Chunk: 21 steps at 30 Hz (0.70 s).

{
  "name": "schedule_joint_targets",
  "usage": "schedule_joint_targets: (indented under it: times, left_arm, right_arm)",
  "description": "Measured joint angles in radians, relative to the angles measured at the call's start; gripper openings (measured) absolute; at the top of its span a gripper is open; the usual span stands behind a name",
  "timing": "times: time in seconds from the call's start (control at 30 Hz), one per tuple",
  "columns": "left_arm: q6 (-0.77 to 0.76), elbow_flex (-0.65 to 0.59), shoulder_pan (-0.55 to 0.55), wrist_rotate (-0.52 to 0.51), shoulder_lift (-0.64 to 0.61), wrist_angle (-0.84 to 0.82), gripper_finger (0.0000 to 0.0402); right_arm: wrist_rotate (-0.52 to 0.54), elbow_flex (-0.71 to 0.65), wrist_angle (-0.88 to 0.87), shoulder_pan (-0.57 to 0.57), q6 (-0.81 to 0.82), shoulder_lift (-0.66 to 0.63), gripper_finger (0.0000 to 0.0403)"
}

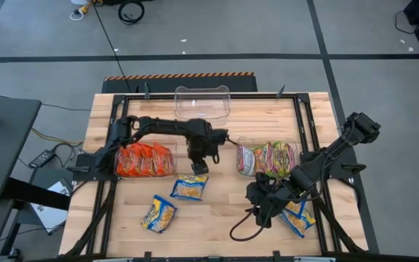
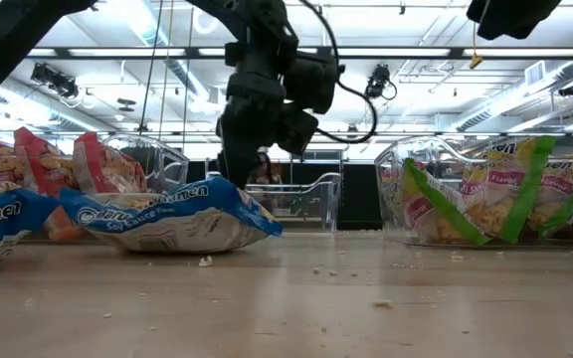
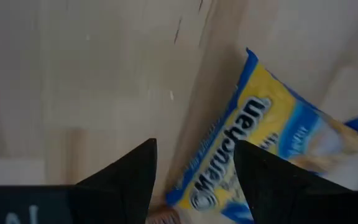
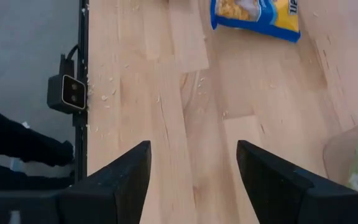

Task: Sort Maruchan noodles
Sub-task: Put the blue noodle from the middle into the top transparent bin

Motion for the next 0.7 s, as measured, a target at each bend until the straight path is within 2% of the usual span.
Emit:
schedule_joint_targets:
  times: [0.1,0.4,0.7]
  left_arm:
    - [0.015,0.001,0.031,0.078,-0.002,-0.043,0.0217]
    - [0.327,0.001,0.012,0.118,-0.001,-0.042,0.0217]
    - [0.414,0.002,-0.019,0.145,0.090,-0.062,0.0217]
  right_arm:
    - [0.000,0.000,0.003,-0.003,-0.006,0.000,0.0242]
    - [0.000,0.000,0.004,-0.003,0.010,0.000,0.0242]
    - [0.023,0.000,0.009,-0.002,0.020,0.000,0.0242]
